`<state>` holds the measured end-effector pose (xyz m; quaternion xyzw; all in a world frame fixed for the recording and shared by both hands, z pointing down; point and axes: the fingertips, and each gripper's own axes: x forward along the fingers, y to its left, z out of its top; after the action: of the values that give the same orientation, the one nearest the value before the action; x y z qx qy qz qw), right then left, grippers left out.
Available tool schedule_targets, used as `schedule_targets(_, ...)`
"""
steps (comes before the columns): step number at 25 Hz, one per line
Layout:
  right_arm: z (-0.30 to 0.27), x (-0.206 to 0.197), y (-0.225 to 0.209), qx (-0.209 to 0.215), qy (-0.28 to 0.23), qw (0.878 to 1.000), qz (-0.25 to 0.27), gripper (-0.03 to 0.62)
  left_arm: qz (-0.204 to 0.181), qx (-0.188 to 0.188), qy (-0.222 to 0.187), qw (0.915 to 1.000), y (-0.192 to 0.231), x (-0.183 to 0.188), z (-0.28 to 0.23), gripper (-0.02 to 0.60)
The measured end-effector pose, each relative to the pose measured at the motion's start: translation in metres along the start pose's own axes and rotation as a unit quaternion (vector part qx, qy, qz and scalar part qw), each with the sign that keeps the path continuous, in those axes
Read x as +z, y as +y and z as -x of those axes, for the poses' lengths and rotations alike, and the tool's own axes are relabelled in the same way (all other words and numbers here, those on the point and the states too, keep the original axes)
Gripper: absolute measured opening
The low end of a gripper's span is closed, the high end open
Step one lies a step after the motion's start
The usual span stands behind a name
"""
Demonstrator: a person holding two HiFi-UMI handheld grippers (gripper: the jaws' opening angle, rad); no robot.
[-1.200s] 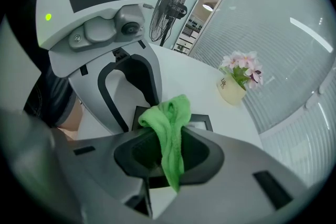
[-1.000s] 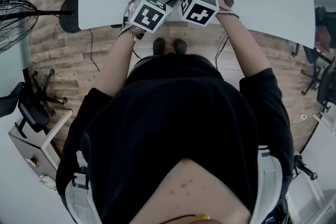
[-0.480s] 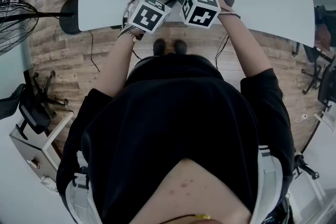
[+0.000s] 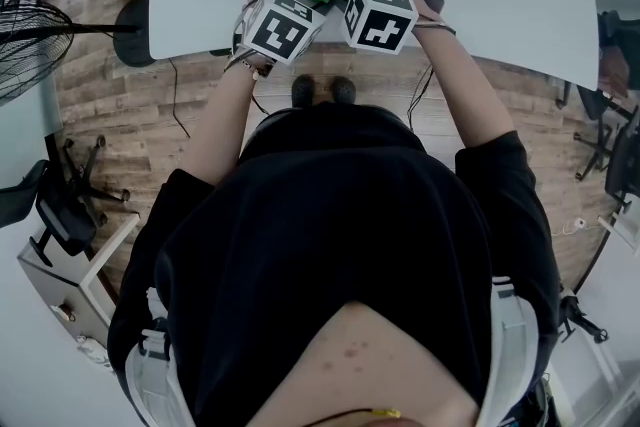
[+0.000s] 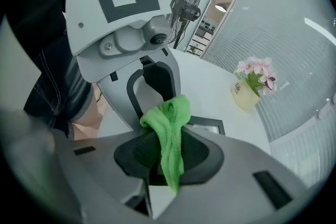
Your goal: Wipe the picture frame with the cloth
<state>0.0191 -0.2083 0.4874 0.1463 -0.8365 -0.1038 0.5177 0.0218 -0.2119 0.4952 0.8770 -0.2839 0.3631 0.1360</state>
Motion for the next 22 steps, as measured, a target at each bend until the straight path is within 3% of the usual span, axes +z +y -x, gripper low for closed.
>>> schedule_targets(12,0.023,0.009,-0.002,-0.027,-0.078,0.993,-0.089,0.098,-0.007,0.000,-0.006,1.0000,0.001,-0.003,0.002,0.264)
schedule_targets(18,0.056,0.002,-0.022,-0.080,-0.145,0.968,-0.186,0.100,-0.016,0.010,-0.010,0.9998,-0.002,-0.002,0.005,0.253)
schedule_targets(22,0.078,-0.009,-0.032,-0.111,-0.193,0.942,-0.250,0.100,-0.014,0.015,-0.016,0.9997,-0.003,-0.005,0.012,0.250)
